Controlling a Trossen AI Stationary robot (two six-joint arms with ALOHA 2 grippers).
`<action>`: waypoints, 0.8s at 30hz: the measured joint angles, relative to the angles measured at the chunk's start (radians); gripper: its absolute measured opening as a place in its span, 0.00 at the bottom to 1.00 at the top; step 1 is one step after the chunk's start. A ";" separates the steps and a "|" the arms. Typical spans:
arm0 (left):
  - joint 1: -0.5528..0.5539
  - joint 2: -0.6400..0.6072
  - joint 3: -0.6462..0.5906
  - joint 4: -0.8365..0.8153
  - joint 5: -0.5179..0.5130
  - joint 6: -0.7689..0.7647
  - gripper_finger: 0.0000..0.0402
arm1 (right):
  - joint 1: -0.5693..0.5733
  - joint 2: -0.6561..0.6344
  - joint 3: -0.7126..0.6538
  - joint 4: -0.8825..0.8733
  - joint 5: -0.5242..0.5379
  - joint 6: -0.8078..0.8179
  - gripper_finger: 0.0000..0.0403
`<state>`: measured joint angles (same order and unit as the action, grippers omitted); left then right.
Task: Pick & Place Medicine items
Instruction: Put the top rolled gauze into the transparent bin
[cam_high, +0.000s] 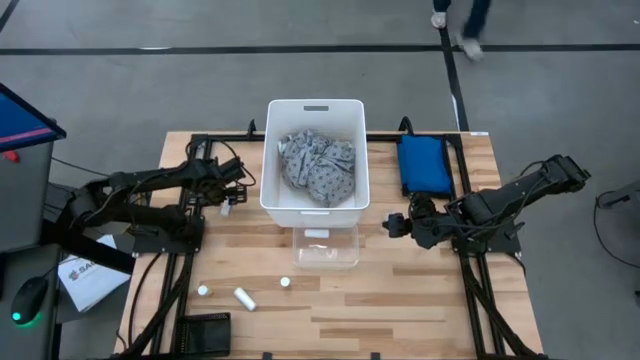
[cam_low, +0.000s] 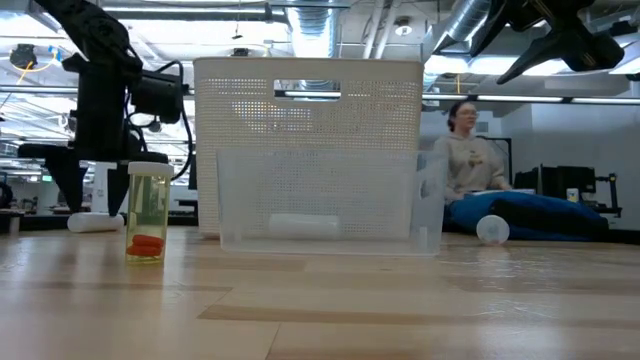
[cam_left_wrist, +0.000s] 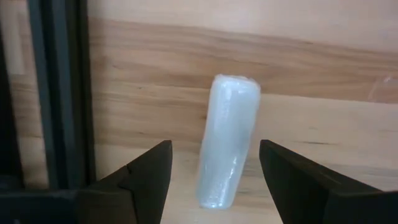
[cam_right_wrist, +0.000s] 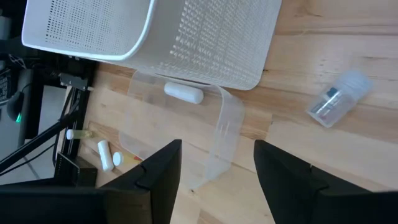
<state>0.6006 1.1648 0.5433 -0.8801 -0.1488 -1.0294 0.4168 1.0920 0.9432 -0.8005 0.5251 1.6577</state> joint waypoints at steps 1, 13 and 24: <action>0.000 0.000 -0.010 0.011 0.001 0.000 0.58 | 0.000 0.000 0.000 0.000 0.000 0.000 0.49; 0.000 0.000 -0.083 0.146 0.019 -0.008 0.44 | 0.000 0.000 0.000 0.000 0.000 0.004 0.49; 0.001 -0.003 -0.085 0.217 0.014 -0.026 0.20 | 0.000 0.000 0.000 0.001 0.000 0.017 0.49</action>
<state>0.6015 1.1614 0.4580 -0.6628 -0.1348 -1.0559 0.4168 1.0924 0.9432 -0.7998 0.5251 1.6750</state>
